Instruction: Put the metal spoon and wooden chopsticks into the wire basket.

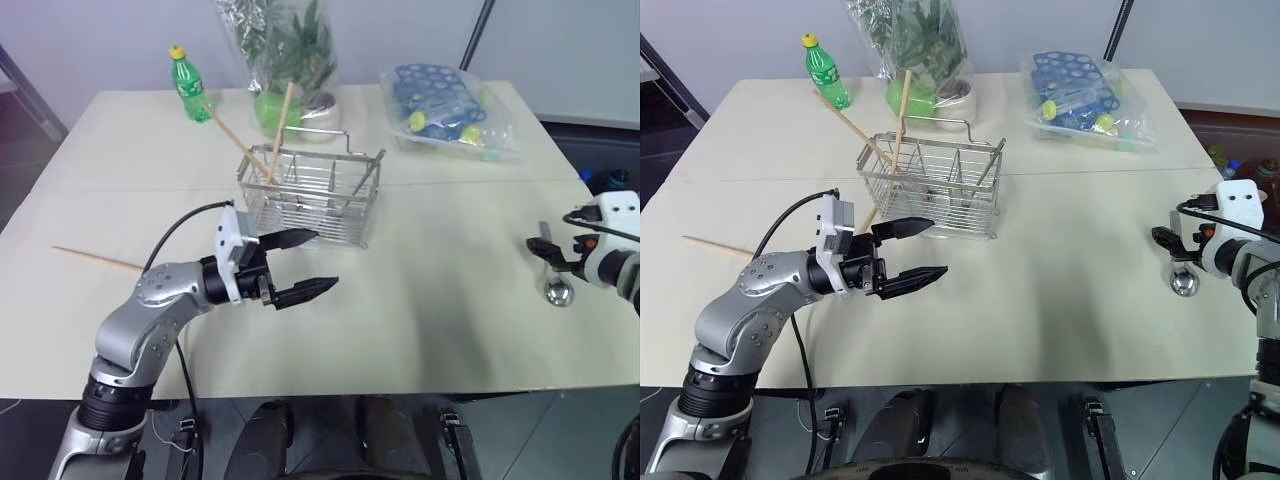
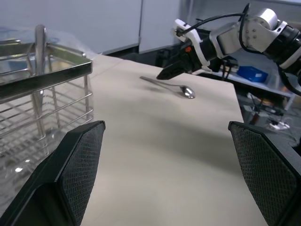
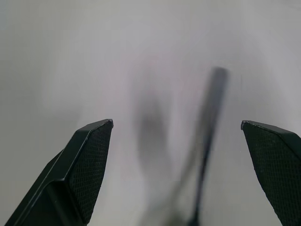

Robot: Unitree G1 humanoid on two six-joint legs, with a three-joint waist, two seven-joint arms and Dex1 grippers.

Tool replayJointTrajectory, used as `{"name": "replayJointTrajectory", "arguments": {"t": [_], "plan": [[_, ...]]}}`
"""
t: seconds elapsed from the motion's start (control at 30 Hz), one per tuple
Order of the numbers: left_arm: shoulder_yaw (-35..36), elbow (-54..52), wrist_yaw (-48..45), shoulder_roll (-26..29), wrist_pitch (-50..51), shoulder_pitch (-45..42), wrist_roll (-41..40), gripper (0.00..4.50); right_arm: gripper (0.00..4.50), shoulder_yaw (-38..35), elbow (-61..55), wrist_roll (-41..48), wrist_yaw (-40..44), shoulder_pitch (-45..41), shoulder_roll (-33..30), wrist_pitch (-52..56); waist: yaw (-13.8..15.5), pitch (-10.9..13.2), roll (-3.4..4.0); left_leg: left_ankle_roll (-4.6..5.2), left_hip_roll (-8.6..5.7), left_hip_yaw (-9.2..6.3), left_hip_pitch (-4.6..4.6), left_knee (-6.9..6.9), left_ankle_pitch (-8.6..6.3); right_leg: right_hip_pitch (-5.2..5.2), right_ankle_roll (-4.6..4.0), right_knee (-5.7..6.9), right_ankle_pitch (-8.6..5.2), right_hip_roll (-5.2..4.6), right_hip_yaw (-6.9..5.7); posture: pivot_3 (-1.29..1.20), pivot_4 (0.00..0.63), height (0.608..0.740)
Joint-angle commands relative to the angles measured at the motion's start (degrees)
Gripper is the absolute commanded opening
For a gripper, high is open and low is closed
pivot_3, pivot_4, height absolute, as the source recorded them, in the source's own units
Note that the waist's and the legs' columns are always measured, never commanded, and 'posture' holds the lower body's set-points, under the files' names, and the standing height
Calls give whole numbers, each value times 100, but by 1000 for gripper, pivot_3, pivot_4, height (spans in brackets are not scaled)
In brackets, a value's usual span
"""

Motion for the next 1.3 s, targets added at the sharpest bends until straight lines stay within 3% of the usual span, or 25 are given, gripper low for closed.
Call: {"name": "replayJointTrajectory", "arguments": {"t": [0.03, 0.43, 0.77, 0.87, 1.1, 1.3], "plan": [[-10, -313, 171, -60, -11, 40, -73, 4411, 4500, -35, 301, -168, -154, -240, -18, -142, 0, 0, 0, 0, 0, 0, -1, 0, 0, 0, 0, -1, 0, 0, 0, 0, 150, 740], [7, -676, 564, -105, 94, 193, -128, 4411, 4500, 391, 1061, -356, -207, -534, 362, -234, -33, -1, 1, 0, 0, 3, 4, 1, 0, 1, 1, -1, 2, 1, 3, 0, 150, 740], [57, -835, 474, 75, 115, 198, -263, 4411, 4500, 301, 1348, -354, -211, -714, 501, -105, -52, -5, -5, 0, 18, 8, 13, 6, 0, 9, -11, -1, 6, 19, 8, 0, 150, 740], [63, -788, 337, 175, 94, 163, -327, 4500, 3610, 304, 1369, -363, -176, -742, 480, -95, -48, -5, -4, 0, 19, 10, 12, 7, 0, 9, -11, -2, 6, 20, 10, 0, 150, 740], [-43, -477, -180, 380, -113, 109, -218, 4500, 61, 274, 1219, -321, -165, -721, 495, 40, -15, -5, -4, 0, 19, 10, 10, 6, 0, 9, -12, -5, 6, 20, 11, 0, 150, 740], [-101, -94, -556, 445, -350, -25, -24, 4500, 61, 294, 1147, -324, -186, -767, 512, 147, -12, -5, -4, 0, 19, 10, 10, 4, 0, 9, -13, -6, 5, 19, 11, 0, 150, 740]]}}
